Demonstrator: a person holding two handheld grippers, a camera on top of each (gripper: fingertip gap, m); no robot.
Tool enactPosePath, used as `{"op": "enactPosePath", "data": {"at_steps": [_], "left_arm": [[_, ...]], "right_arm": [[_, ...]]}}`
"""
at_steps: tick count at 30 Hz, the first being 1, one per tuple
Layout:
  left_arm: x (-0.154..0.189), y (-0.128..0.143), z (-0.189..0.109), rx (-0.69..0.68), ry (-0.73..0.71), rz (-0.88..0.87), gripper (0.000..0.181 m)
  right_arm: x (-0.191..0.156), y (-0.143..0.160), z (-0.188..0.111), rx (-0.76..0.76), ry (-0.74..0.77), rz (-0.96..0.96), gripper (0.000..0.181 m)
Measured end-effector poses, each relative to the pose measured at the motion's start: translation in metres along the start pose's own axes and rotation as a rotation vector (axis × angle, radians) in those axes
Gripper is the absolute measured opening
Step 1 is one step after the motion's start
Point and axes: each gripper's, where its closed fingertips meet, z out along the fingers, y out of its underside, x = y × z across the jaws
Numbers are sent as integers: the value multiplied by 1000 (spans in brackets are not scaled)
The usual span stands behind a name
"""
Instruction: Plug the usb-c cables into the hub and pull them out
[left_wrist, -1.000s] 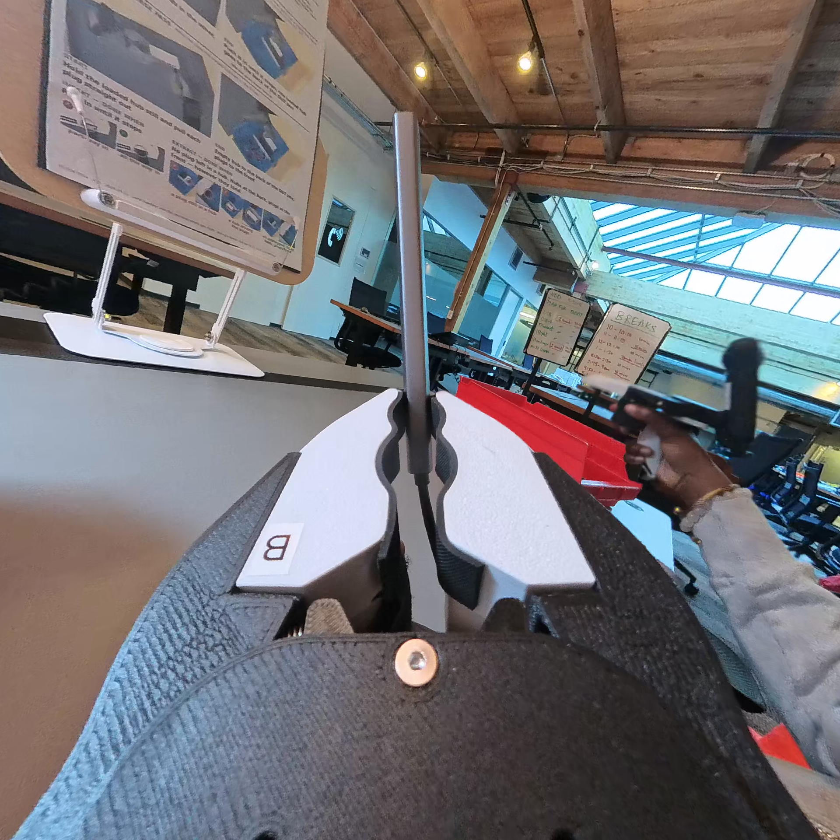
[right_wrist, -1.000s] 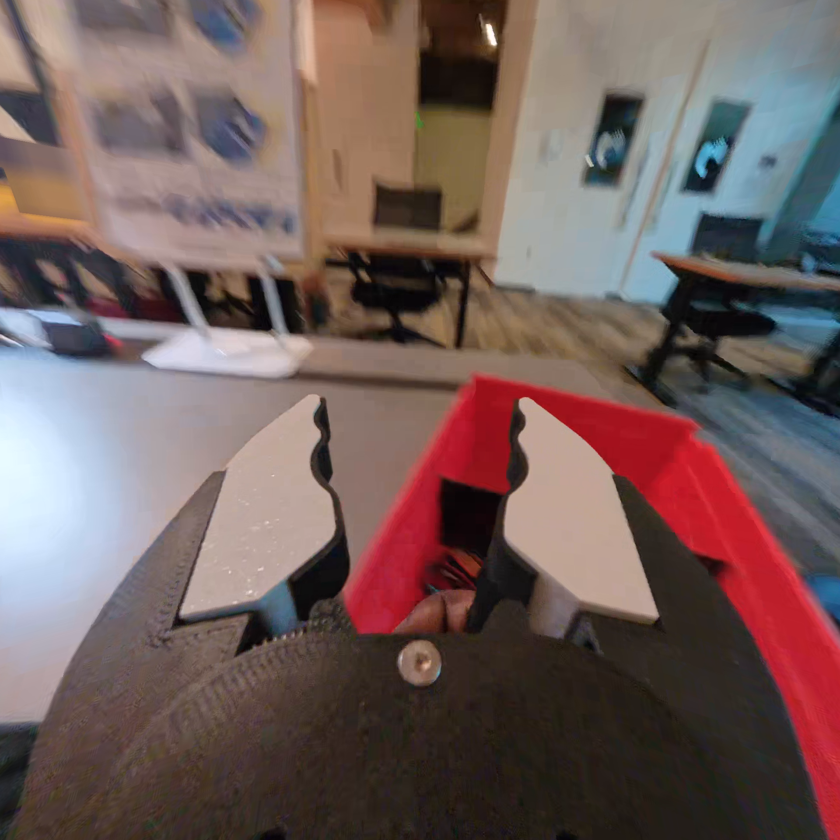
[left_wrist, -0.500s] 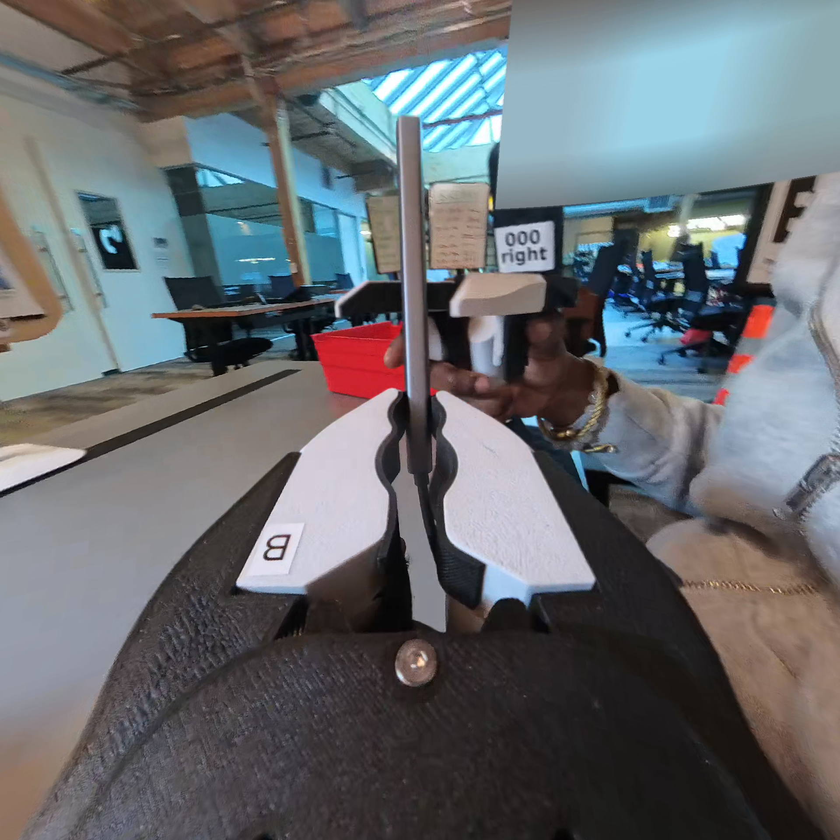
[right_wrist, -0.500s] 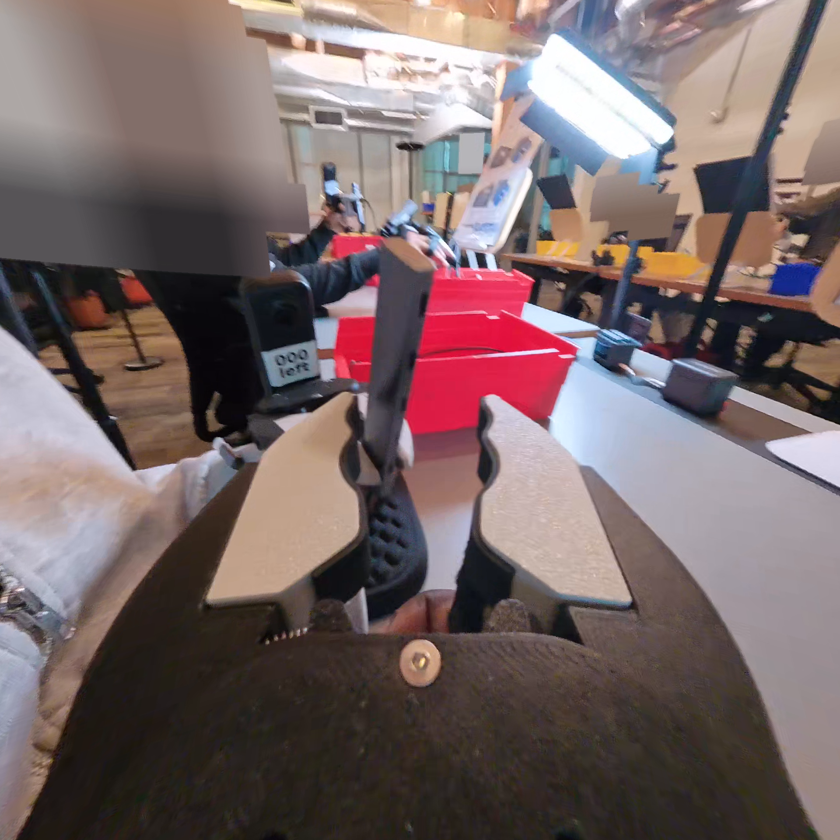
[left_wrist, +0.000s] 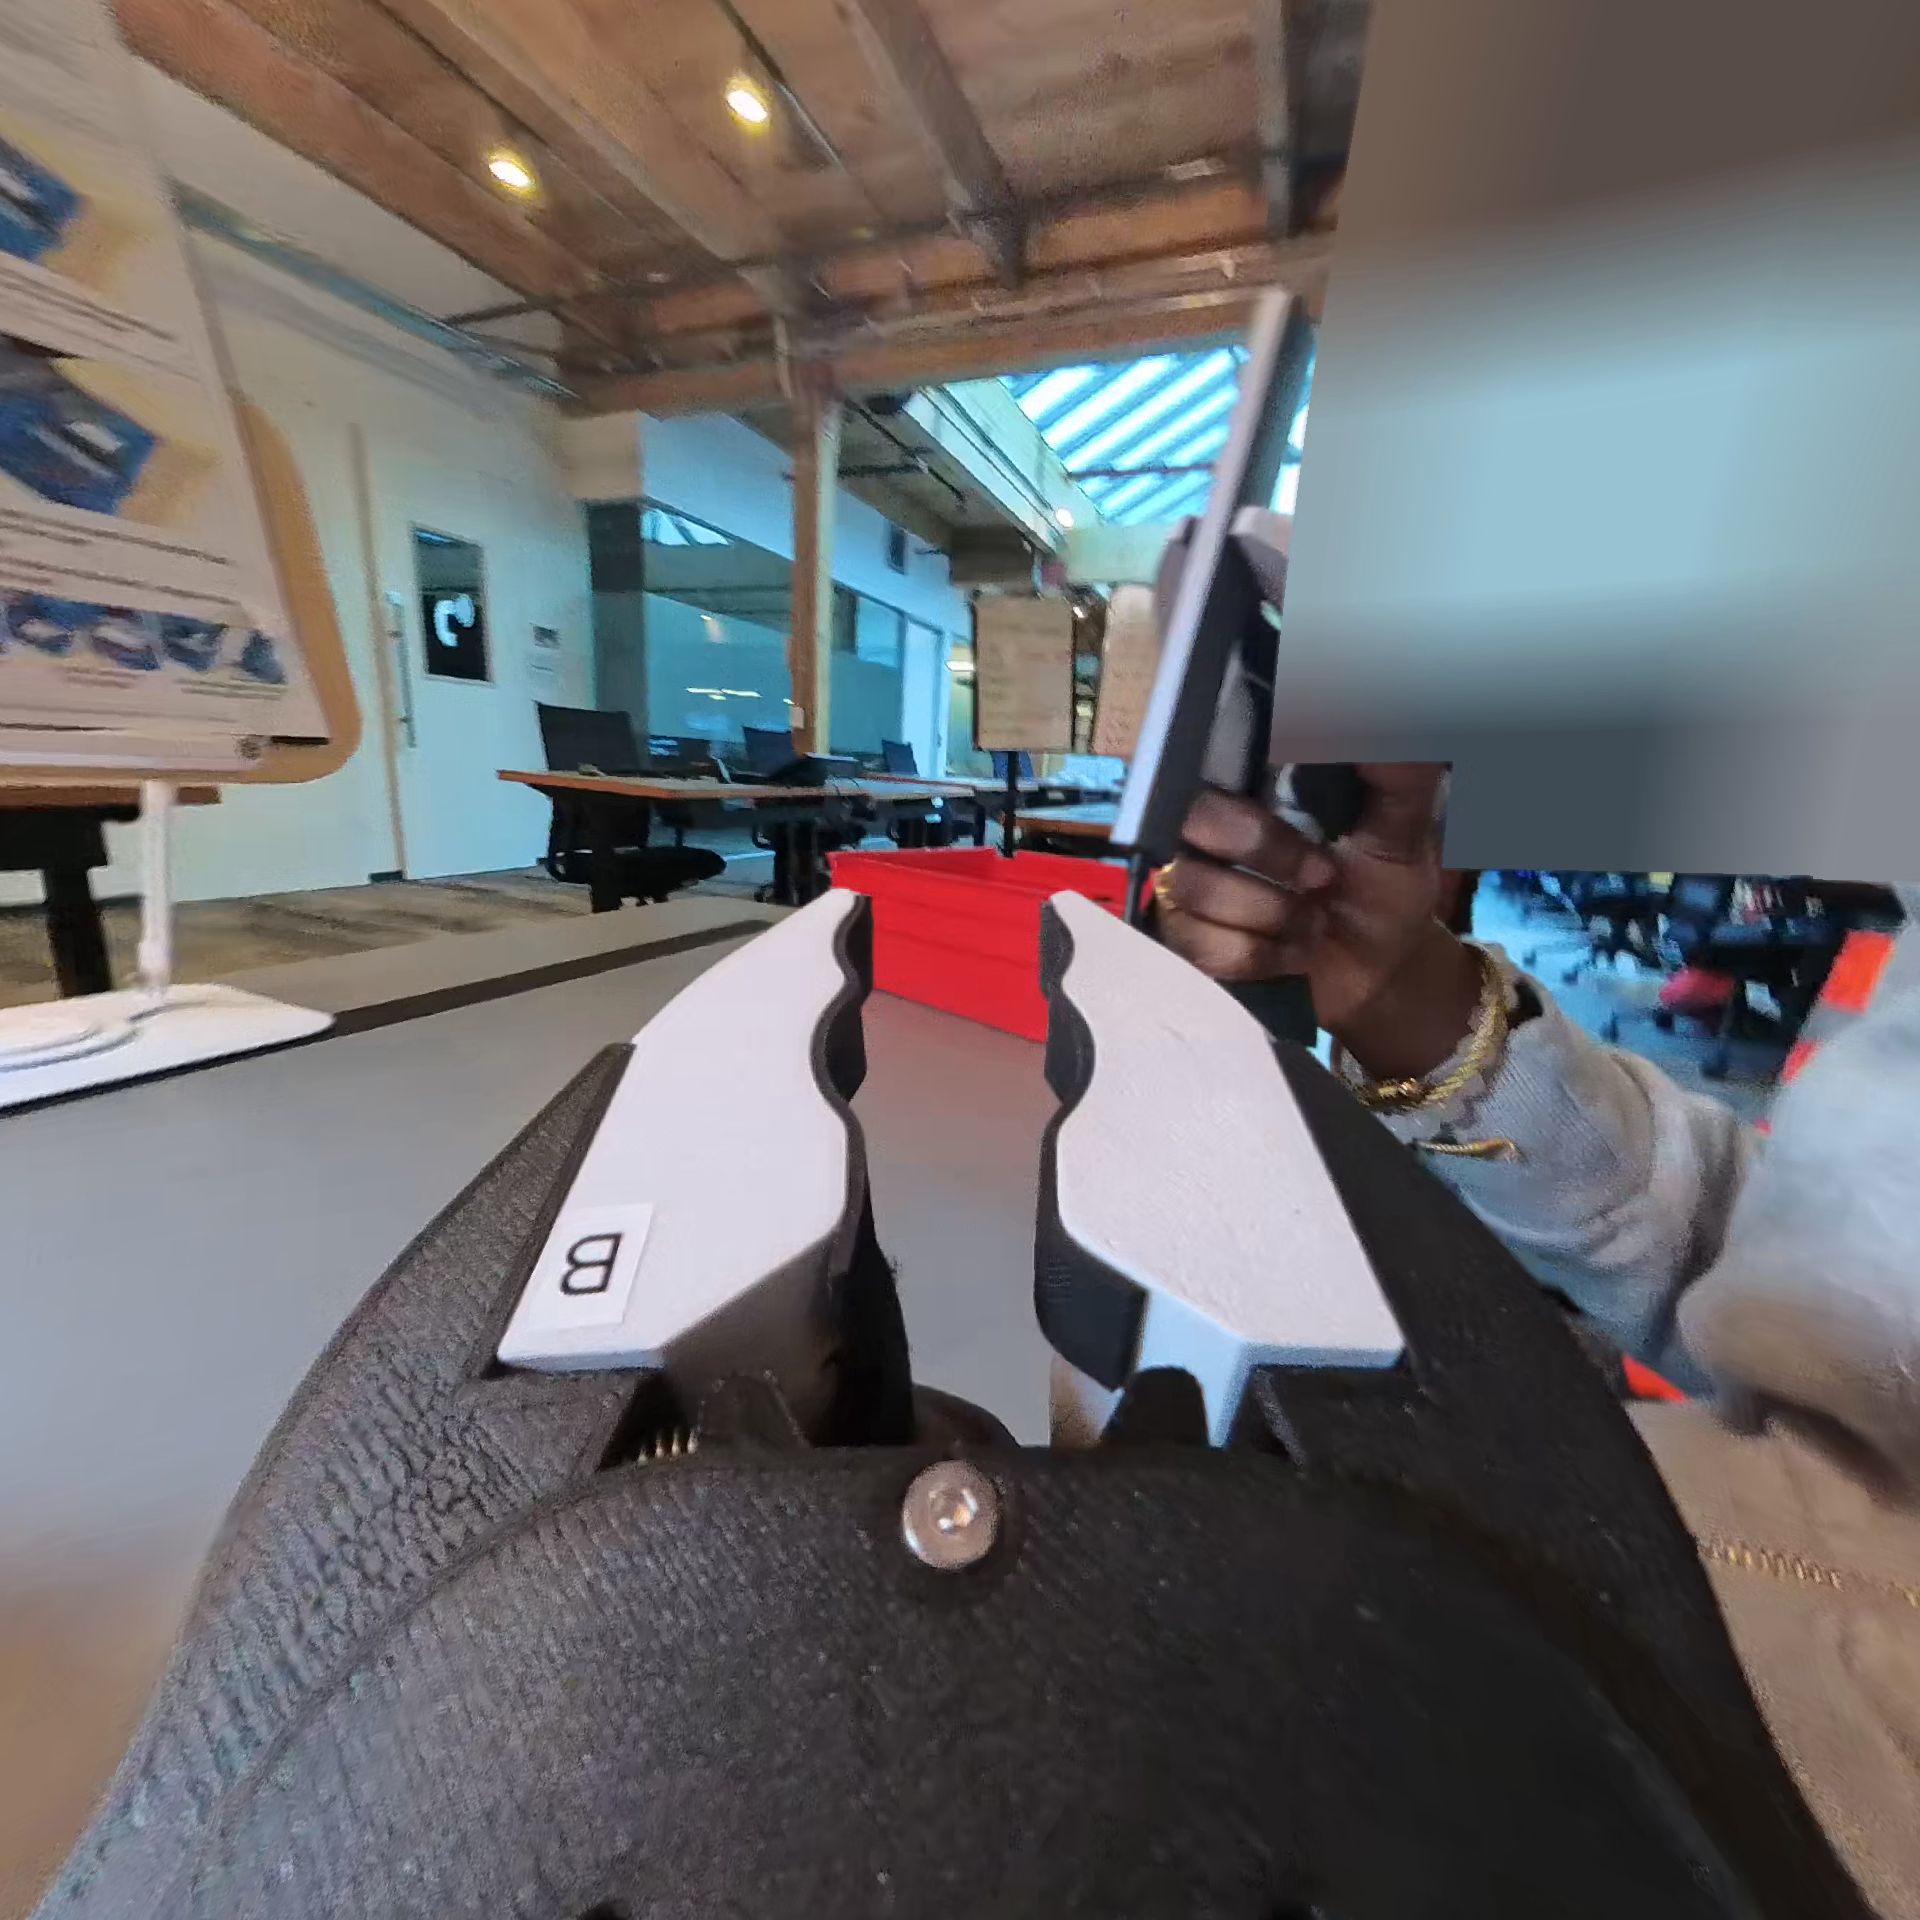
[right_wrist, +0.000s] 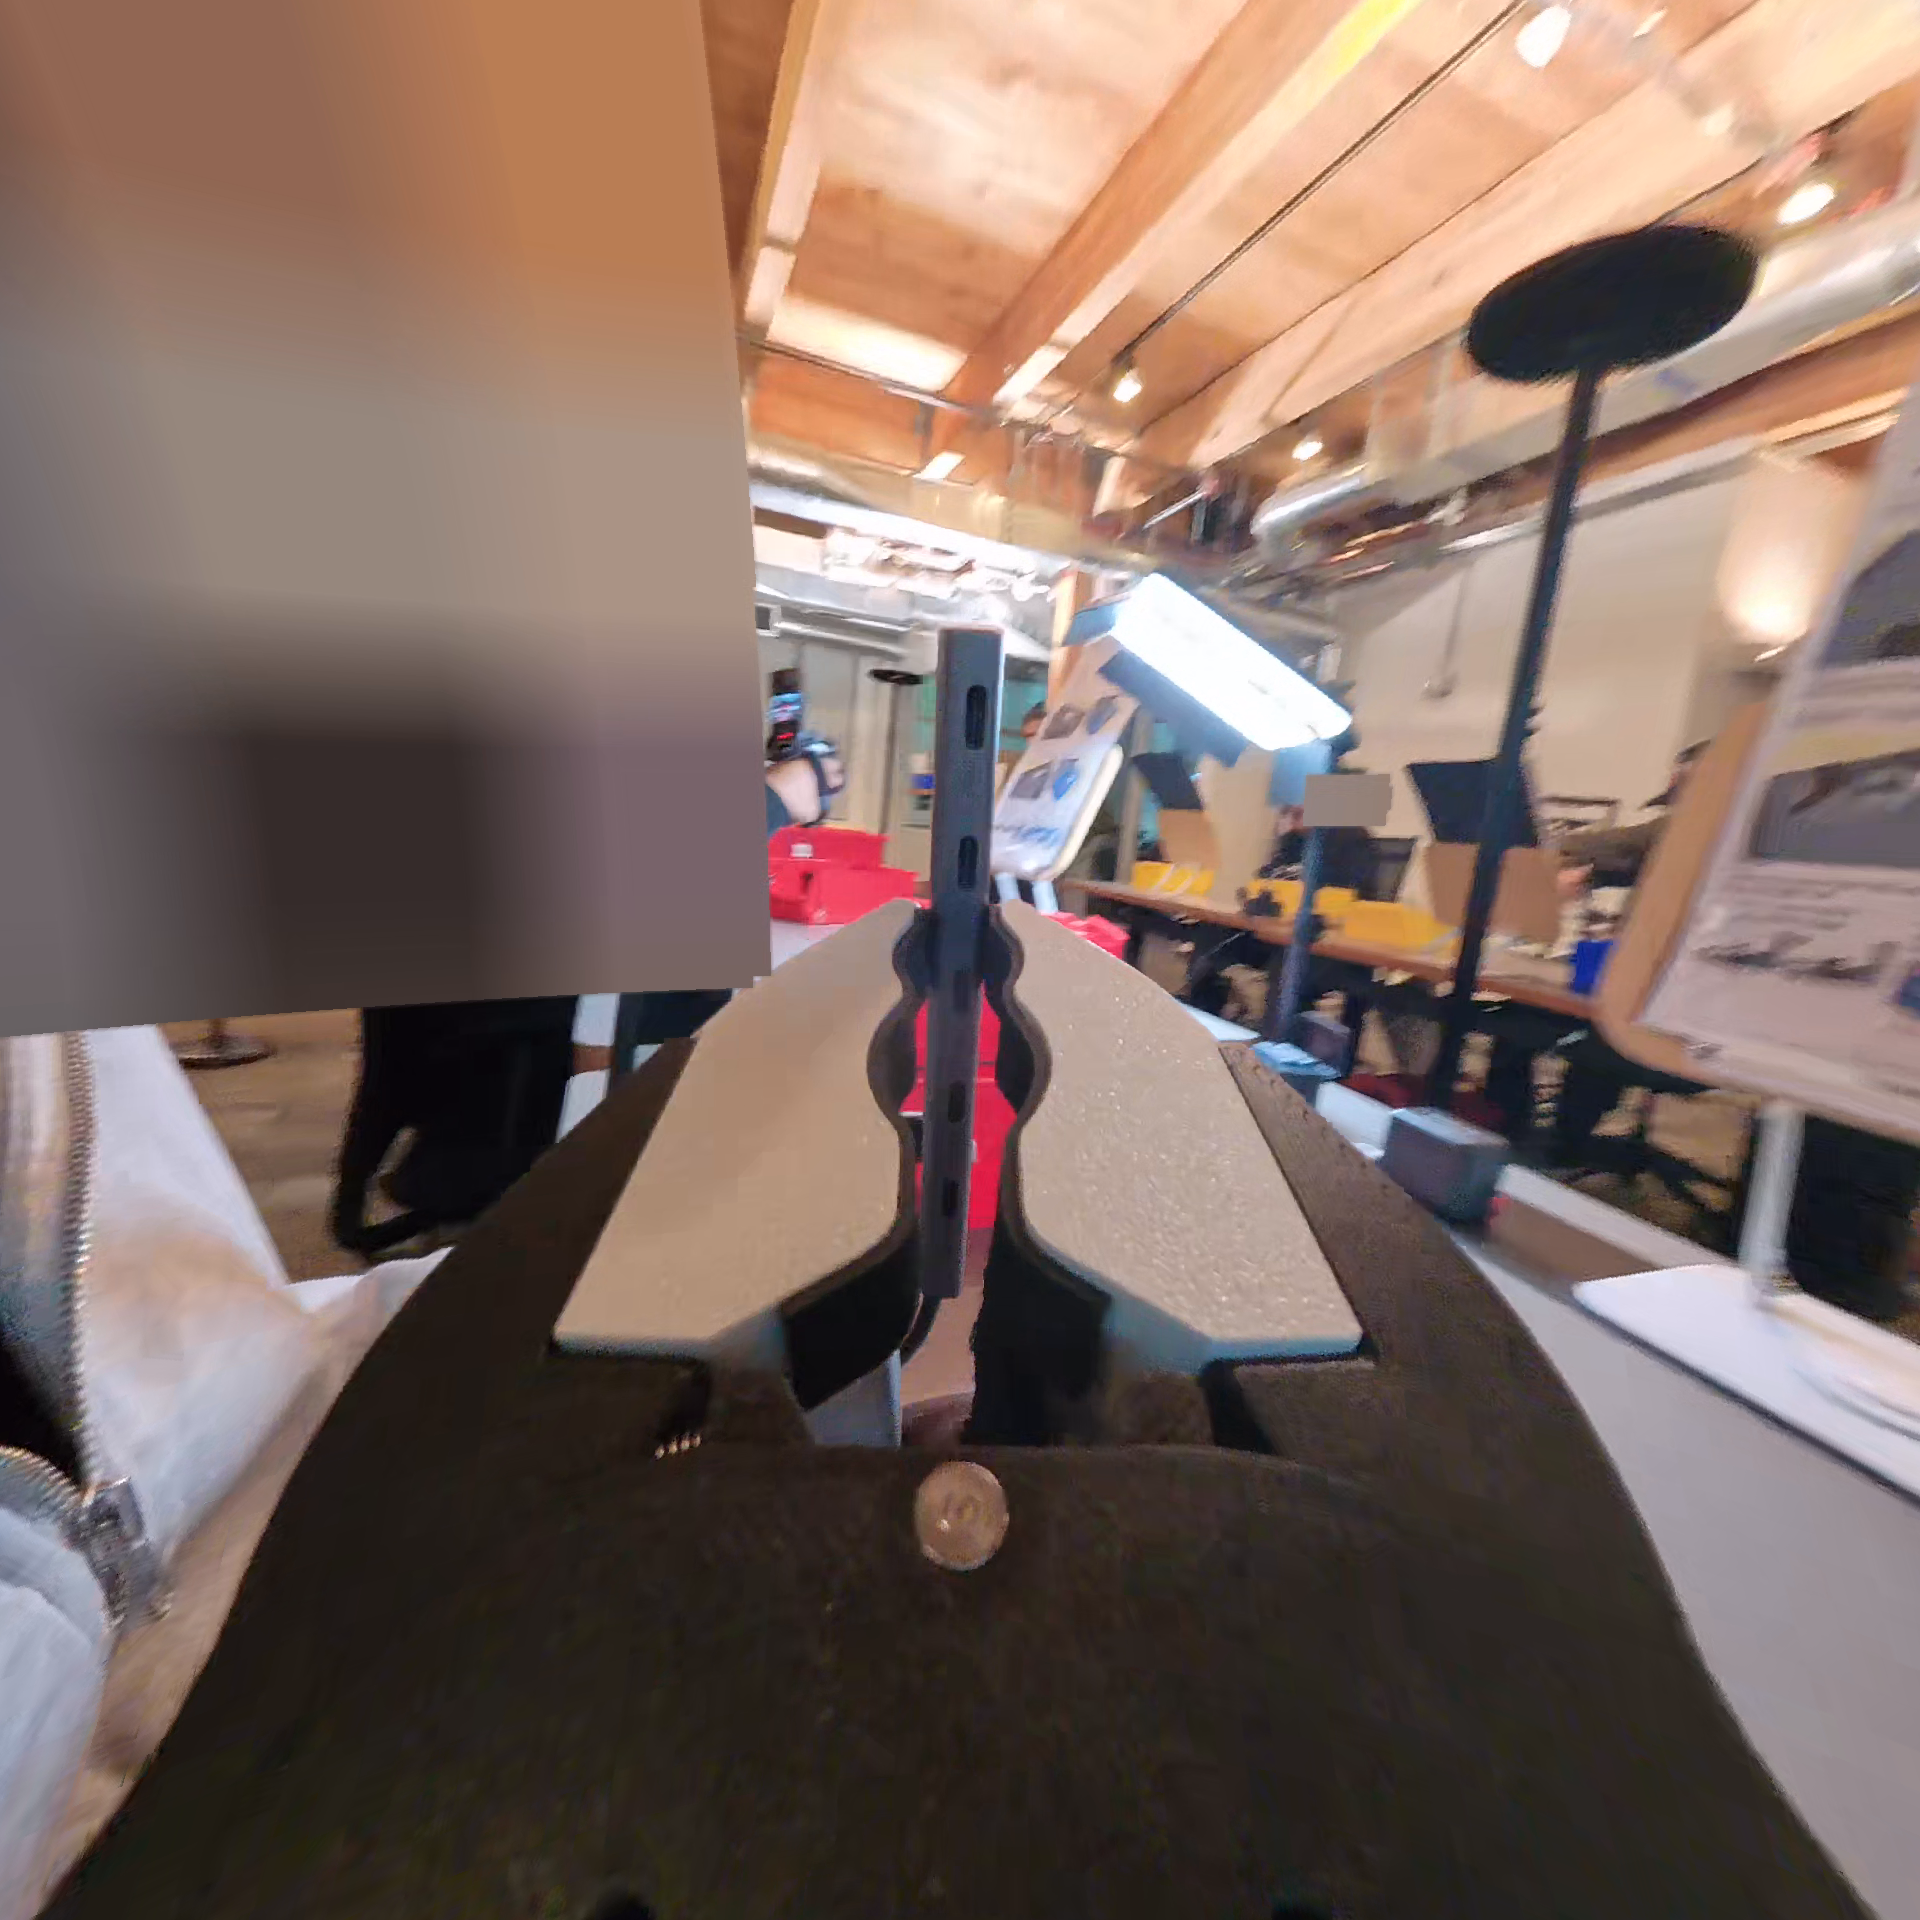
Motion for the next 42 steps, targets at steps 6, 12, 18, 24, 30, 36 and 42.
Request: {"op": "enactPosePath", "data": {"at_steps": [6, 12, 18, 24, 30, 36, 42], "left_arm": [[-58, -9, -21, 106, -272, -256, 29], [-54, -9, -20, 115, -217, -307, 26], [-48, 0, -13, 39, -209, -240, 29], [-51, -1, -15, 53, -216, -276, 29], [-50, 1, -14, 40, -214, -268, 29], [-51, 1, -14, 39, -216, -270, 29], [-51, 2, -13, 34, -214, -273, 29]], "right_arm": [[27, -57, -30, 72, 208, -200, 10], [78, -122, -71, 4, 530, -544, 10], [167, -167, -129, -257, 940, -897, 9], [256, -150, -196, -576, 1122, -879, 10], [284, -128, -231, -793, 1150, -919, 10], [330, -47, -276, -1202, 1012, -754, 10], [336, 48, -315, -1476, 876, -326, 13]]}}
